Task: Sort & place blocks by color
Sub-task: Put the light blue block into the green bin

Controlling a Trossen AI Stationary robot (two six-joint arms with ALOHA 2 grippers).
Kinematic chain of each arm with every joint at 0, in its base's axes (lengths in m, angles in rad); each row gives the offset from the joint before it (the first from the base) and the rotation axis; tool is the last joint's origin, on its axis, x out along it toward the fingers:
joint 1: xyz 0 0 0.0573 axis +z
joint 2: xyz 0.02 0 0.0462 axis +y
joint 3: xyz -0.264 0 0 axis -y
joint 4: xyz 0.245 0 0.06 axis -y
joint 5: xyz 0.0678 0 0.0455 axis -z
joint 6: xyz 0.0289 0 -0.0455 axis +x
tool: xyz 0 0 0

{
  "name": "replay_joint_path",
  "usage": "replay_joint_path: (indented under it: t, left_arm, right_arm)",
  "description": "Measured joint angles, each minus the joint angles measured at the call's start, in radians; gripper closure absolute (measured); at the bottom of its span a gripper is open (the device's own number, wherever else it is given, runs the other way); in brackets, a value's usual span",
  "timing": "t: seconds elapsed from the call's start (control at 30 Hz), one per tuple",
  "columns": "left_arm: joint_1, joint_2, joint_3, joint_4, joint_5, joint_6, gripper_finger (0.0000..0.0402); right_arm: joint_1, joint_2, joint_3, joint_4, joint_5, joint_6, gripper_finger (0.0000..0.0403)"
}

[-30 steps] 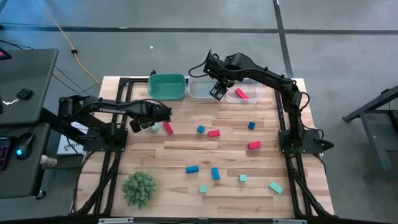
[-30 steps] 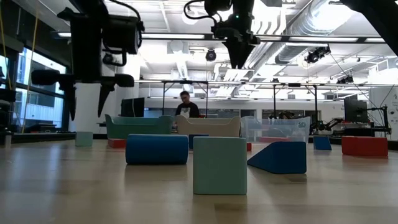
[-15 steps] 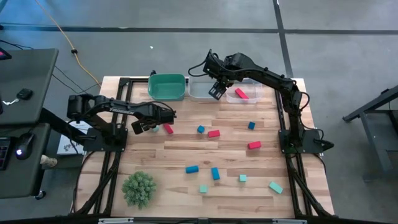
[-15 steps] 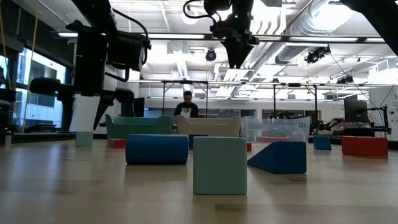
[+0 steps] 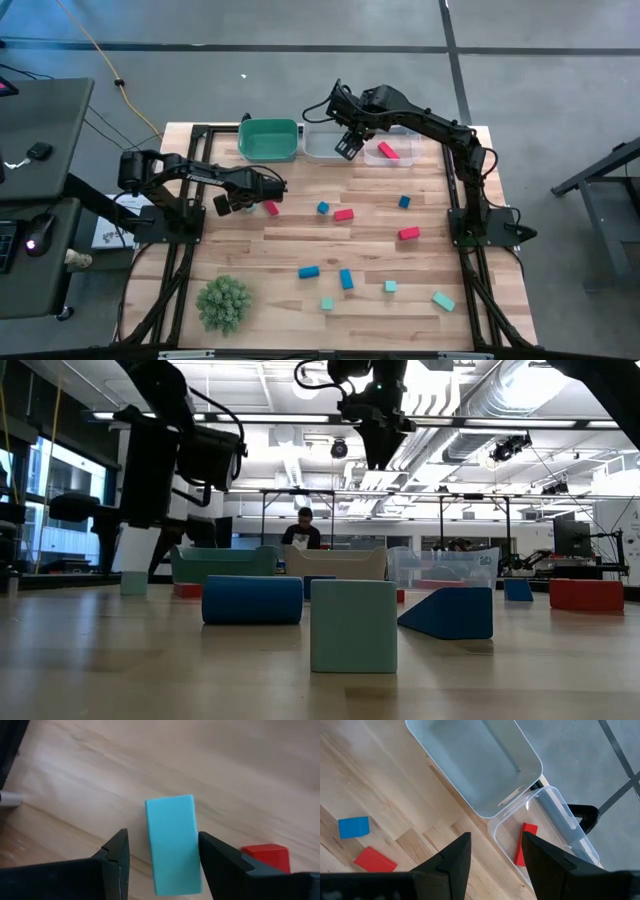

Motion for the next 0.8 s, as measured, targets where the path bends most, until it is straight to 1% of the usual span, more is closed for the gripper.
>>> replay_joint_path:
  t: [0.1,0.17,0.3,0.4,0.5,0.57,0.8]
  left_arm:
    - [0.000,0.000,0.000,0.017,-0.020,0.022,0.0250]
    - [0.005,0.000,0.000,0.021,-0.028,0.034,0.0267]
    - [0.012,0.000,0.000,0.023,-0.029,0.104,0.0317]
    - [0.012,0.007,0.002,0.020,-0.040,0.114,0.0357]
    - [0.012,0.007,0.002,0.025,-0.041,0.137,0.0387]
    - [0.012,0.007,0.002,0.030,-0.044,0.160,0.0396]
    - [0.006,0.007,0.002,0.037,-0.044,0.232,0.0400]
  right_arm:
    - [0.000,0.000,0.000,0.000,0.000,0.000,0.0237]
    - [0.000,0.000,0.000,0.000,0.000,0.000,0.0237]
    - [0.000,0.000,0.000,0.000,0.000,0.000,0.0237]
    - [0.000,0.000,0.000,0.000,0.000,0.000,0.0237]
    - [0.000,0.000,0.000,0.001,0.000,0.000,0.0237]
    - [0.000,0.000,0.000,0.001,0.000,0.000,0.0237]
    - [0.000,0.000,0.000,0.001,0.000,0.000,0.0237]
